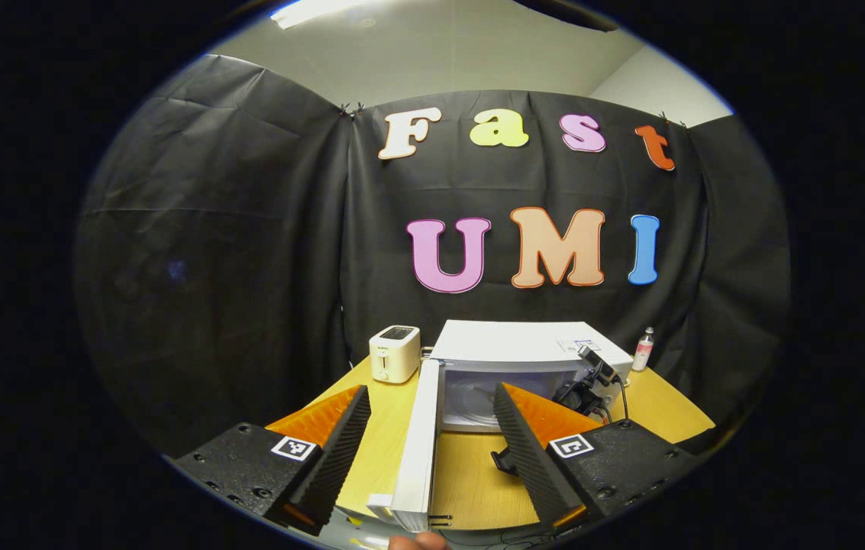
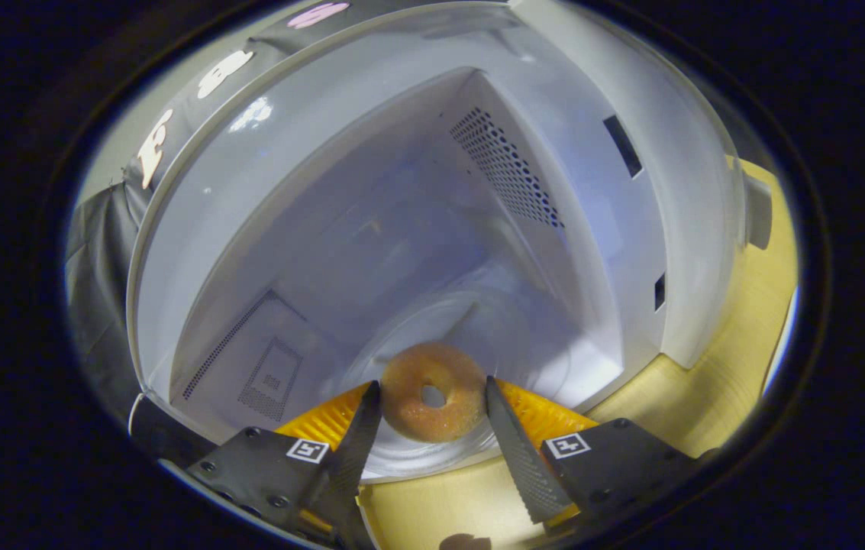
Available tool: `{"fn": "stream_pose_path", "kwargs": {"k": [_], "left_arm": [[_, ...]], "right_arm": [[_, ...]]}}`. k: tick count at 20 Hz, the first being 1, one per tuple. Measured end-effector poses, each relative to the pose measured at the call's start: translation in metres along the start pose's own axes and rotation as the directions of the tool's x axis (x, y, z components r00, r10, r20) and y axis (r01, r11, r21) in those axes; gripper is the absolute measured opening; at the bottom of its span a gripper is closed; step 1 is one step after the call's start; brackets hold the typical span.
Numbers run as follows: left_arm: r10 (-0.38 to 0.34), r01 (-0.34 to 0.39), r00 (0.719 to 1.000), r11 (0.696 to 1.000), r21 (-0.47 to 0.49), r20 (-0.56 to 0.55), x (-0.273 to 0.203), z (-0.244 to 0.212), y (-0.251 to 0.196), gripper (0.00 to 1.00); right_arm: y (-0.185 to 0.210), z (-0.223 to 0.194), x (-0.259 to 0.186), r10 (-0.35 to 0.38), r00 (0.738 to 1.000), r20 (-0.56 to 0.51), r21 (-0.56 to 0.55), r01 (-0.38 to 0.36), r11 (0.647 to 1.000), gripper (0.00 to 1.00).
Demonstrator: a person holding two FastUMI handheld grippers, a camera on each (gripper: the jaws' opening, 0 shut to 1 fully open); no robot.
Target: Open the microwave oven with the left hand, put the food in, and close the microwave oven.
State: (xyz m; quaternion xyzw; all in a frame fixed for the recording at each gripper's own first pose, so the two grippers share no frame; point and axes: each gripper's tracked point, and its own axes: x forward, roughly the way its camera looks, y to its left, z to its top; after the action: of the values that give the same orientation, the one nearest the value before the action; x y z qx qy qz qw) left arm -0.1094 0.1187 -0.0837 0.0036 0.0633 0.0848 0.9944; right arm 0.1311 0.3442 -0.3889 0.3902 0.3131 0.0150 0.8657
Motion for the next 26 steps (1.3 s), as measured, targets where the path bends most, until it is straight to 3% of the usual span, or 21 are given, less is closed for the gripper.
{"fn": "stream_pose_path", "kwargs": {"k": [2, 3, 7, 13, 15, 18, 19, 21, 22, 23, 24, 25, 26], "left_arm": [[0.003, -0.003, 1.0, 1.0, 0.014, 0.002, -0.002, 0.0, 0.002, 0.95], [0.003, -0.003, 1.0, 1.0, 0.017, 0.004, -0.003, 0.001, 0.002, 0.95], [0.003, -0.004, 1.0, 0.999, 0.049, 0.021, -0.007, 0.009, 0.001, 0.95], [0.009, -0.015, 0.998, 0.994, 0.106, 0.055, -0.014, 0.017, 0.011, 0.95], [0.023, -0.03, 0.998, 0.992, 0.119, 0.063, -0.016, 0.017, 0.021, 1.0], [0.047, -0.056, 0.996, 0.99, 0.126, 0.074, -0.024, 0.017, 0.035, 0.97], [0.053, -0.063, 0.996, 0.99, 0.129, 0.073, -0.026, 0.016, 0.04, 0.97], [0.079, -0.087, 0.995, 0.986, 0.142, 0.067, -0.031, 0.009, 0.054, 0.97], [0.091, -0.1, 0.994, 0.985, 0.142, 0.067, -0.032, 0.007, 0.062, 1.0], [0.102, -0.11, 0.993, 0.985, 0.136, 0.066, -0.033, 0.005, 0.069, 0.97], [0.114, -0.12, 0.992, 0.985, 0.127, 0.06, -0.034, 0.0, 0.075, 1.0], [0.126, -0.131, 0.991, 0.984, 0.12, 0.051, -0.034, -0.005, 0.082, 0.96], [0.135, -0.139, 0.99, 0.984, 0.112, 0.044, -0.034, -0.01, 0.088, 1.0]], "right_arm": [[0.003, 0.002, -0.002, 0.01, 1.0, 0.002, -0.012, -0.01, 1.0, 0.82], [0.003, 0.003, -0.003, 0.015, 1.0, 0.004, -0.018, -0.015, 1.0, 0.88], [0.003, 0.008, -0.013, 0.036, 0.999, 0.007, -0.062, -0.035, 0.997, 0.88], [0.016, 0.032, -0.051, 0.145, 0.989, 0.02, -0.182, -0.139, 0.973, 0.88], [0.015, 0.038, -0.078, 0.193, 0.981, 0.021, -0.271, -0.18, 0.946, 0.88], [0.014, 0.061, -0.117, 0.265, 0.964, 0.03, -0.408, -0.231, 0.883, 0.88], [0.015, 0.076, -0.13, 0.288, 0.957, 0.045, -0.452, -0.237, 0.86, 0.82], [0.021, 0.112, -0.159, 0.338, 0.936, 0.097, -0.533, -0.237, 0.812, 0.82], [0.024, 0.131, -0.173, 0.36, 0.924, 0.125, -0.566, -0.232, 0.791, 0.88], [0.027, 0.149, -0.185, 0.38, 0.913, 0.149, -0.591, -0.226, 0.774, 0.88], [0.03, 0.166, -0.201, 0.394, 0.903, 0.173, -0.609, -0.217, 0.763, 0.82], [0.032, 0.182, -0.213, 0.408, 0.892, 0.195, -0.621, -0.209, 0.755, 0.82], [0.033, 0.194, -0.226, 0.417, 0.884, 0.214, -0.626, -0.204, 0.753, 0.82]]}}
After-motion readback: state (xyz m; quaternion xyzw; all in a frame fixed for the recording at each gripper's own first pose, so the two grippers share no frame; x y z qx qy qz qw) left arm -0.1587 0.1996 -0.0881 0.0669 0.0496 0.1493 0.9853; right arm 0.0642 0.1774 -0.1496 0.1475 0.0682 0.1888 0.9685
